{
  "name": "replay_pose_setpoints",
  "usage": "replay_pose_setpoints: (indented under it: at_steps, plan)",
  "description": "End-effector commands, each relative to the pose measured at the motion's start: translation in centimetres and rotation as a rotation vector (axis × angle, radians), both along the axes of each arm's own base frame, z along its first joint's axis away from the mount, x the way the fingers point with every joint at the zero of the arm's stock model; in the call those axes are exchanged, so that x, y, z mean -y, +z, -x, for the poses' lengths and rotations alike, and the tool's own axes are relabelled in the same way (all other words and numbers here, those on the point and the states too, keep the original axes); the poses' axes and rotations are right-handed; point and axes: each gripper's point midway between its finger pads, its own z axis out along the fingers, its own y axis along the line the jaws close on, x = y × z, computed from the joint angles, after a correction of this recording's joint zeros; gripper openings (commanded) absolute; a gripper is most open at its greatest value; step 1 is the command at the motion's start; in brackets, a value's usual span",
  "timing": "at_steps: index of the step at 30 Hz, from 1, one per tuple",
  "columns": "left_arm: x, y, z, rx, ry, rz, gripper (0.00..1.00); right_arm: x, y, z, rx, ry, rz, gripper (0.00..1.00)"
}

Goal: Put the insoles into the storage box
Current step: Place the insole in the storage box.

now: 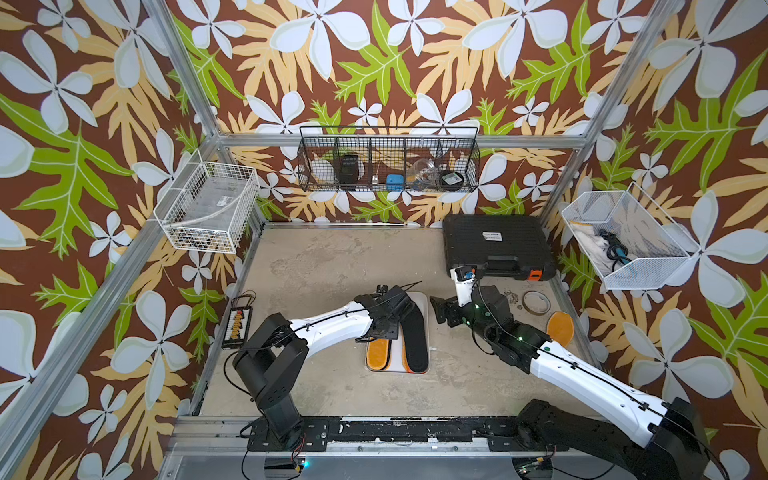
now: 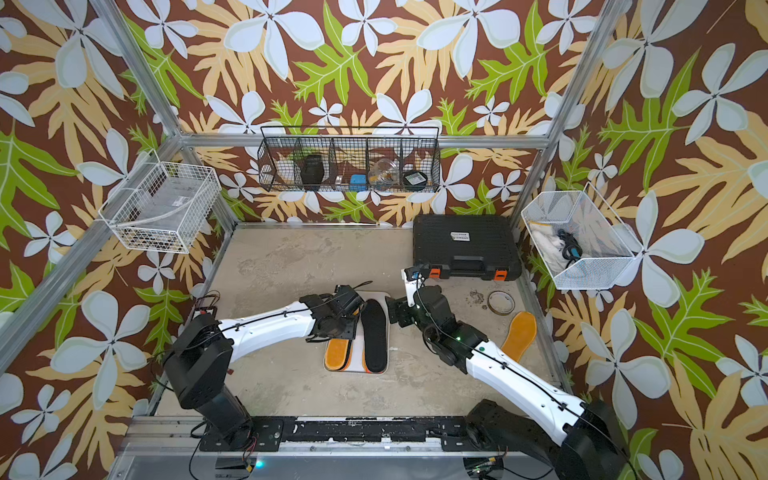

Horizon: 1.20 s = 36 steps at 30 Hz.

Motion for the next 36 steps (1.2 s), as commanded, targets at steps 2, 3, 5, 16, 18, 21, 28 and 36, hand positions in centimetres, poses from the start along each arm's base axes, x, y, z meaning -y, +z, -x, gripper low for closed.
replay_pose_setpoints:
  at_steps: [2, 3, 5, 16, 18, 21, 28, 36]
  plan:
    - [0.5, 0.2, -0.7, 0.018, -0.008, -0.005, 0.65, 0.3, 0.5, -0.1, 0.016, -0.019, 0.006, 0.92]
    - [0.4, 0.1, -0.7, 0.018, -0.005, -0.01, 0.65, 0.4, 0.6, -0.1, 0.017, -0.019, 0.005, 0.92]
    - [0.3, -0.2, -0.7, 0.015, -0.002, -0.017, 0.65, 0.4, 0.6, -0.1, 0.018, -0.02, 0.006, 0.92]
    - [-0.7, -0.8, 0.2, -0.005, 0.007, -0.031, 0.66, 0.3, 0.7, -0.3, 0.02, -0.019, 0.011, 0.92]
    - [-0.8, -0.8, 0.2, -0.003, 0.008, -0.032, 0.71, 0.3, 0.7, -0.3, 0.019, -0.021, 0.012, 0.92]
    - [-0.7, -0.4, 0.0, 0.007, 0.01, -0.032, 0.81, 0.3, 0.9, -0.5, 0.017, -0.027, 0.006, 0.93]
    - [-0.6, 4.0, -1.2, 0.093, 0.028, -0.013, 0.92, 2.2, 1.4, -1.0, -0.002, -0.15, 0.037, 0.93]
    - [-1.9, 11.8, -2.8, 0.263, 0.03, 0.072, 0.92, 10.1, 1.0, -2.3, -0.139, -0.444, -0.047, 0.96]
